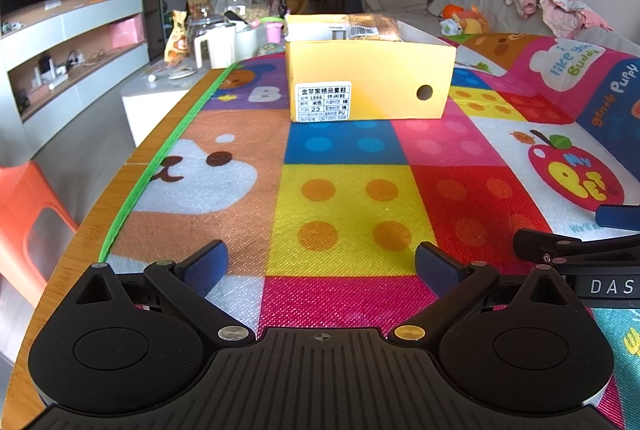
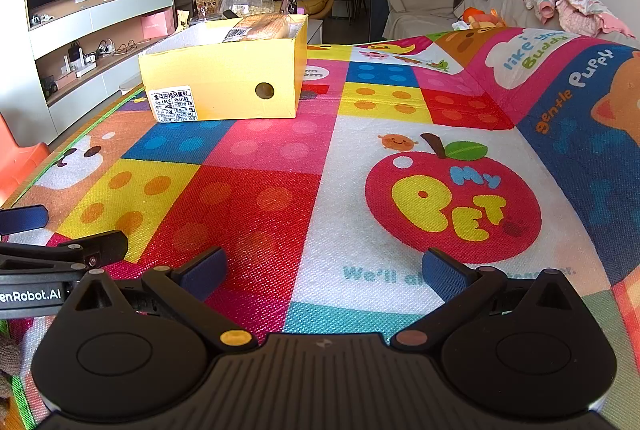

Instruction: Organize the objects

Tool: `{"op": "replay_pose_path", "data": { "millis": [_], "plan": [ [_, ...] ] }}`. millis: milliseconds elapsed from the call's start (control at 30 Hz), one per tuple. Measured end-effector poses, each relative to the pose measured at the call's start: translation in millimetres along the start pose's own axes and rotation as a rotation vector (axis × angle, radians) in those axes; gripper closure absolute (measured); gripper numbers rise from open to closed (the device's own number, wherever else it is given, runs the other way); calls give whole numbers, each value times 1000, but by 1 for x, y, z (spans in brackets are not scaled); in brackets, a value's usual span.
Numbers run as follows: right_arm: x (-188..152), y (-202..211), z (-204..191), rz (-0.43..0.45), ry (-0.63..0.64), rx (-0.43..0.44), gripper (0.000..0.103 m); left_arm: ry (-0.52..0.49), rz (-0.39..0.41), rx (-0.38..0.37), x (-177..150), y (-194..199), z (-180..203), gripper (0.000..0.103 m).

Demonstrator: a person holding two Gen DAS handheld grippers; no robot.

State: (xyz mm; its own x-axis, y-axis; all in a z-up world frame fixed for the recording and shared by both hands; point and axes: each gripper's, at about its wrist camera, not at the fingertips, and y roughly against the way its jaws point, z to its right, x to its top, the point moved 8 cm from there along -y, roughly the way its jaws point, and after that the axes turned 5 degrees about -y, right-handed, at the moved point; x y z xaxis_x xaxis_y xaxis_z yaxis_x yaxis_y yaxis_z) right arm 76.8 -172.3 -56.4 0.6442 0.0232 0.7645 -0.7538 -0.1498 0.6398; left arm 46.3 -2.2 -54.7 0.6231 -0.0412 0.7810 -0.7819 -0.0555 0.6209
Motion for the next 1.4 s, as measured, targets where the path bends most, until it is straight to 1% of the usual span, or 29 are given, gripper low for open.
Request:
{"op": "replay_pose_path", "data": {
  "millis": [467,1400],
  "plan": [
    [0,0,0,0,0,0,0,11,4,-8,0,0,-1,1],
    [0,0,0,0,0,-1,0,0,-2,0,0,-2,1,1]
  ]
}}
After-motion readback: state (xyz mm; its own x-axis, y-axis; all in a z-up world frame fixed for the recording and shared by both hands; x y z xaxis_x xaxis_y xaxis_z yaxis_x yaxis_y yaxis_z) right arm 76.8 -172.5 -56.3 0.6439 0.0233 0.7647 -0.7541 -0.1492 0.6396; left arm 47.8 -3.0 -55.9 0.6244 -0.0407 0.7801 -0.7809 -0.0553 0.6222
